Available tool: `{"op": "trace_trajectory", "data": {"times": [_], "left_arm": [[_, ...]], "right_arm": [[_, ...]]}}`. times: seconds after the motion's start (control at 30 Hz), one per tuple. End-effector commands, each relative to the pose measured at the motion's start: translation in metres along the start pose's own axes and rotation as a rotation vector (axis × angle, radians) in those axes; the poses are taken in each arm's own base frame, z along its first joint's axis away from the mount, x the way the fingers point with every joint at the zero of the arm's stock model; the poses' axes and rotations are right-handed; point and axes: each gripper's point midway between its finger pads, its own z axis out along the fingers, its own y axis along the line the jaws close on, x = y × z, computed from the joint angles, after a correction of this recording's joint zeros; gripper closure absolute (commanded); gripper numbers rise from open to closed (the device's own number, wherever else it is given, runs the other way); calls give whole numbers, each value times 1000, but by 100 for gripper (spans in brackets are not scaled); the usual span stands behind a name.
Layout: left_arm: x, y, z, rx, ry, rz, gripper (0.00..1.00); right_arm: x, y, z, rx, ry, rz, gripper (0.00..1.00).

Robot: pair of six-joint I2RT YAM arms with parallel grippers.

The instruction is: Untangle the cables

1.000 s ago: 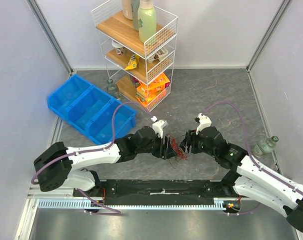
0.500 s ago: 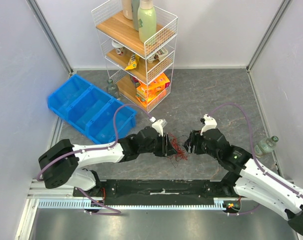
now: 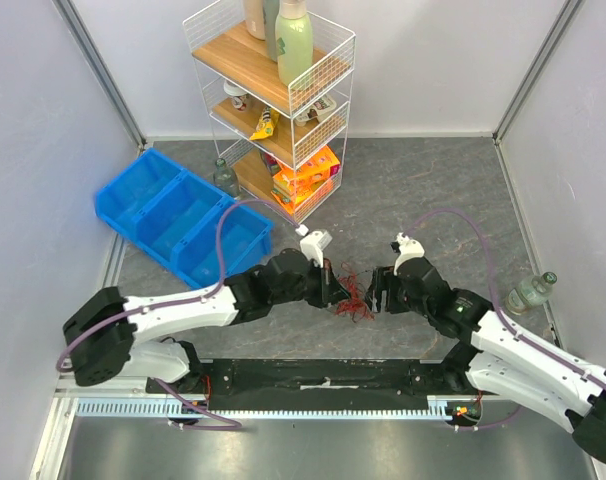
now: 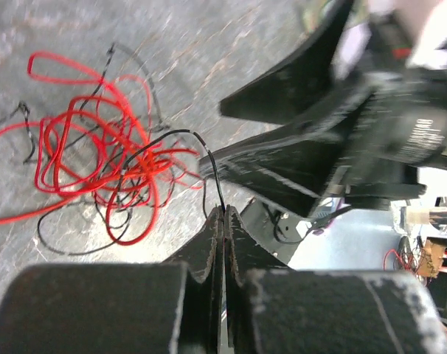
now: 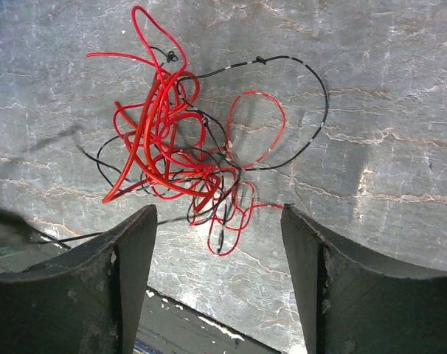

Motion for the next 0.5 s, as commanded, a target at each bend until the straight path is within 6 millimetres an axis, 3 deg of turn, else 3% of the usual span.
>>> {"op": "trace_trajectory", "data": {"times": [0.0, 0.23, 0.47], "left_arm": [[-45, -42, -32, 114, -158, 158, 98], [-40, -68, -48, 244, -124, 230, 98], [-64, -115, -96, 418, -234, 335, 98]], "right_arm": [[-26, 26, -6, -97, -62, -33, 22], [-33, 75, 17, -304, -48, -74, 15], [-8, 50, 54, -165, 21, -29, 16]]}}
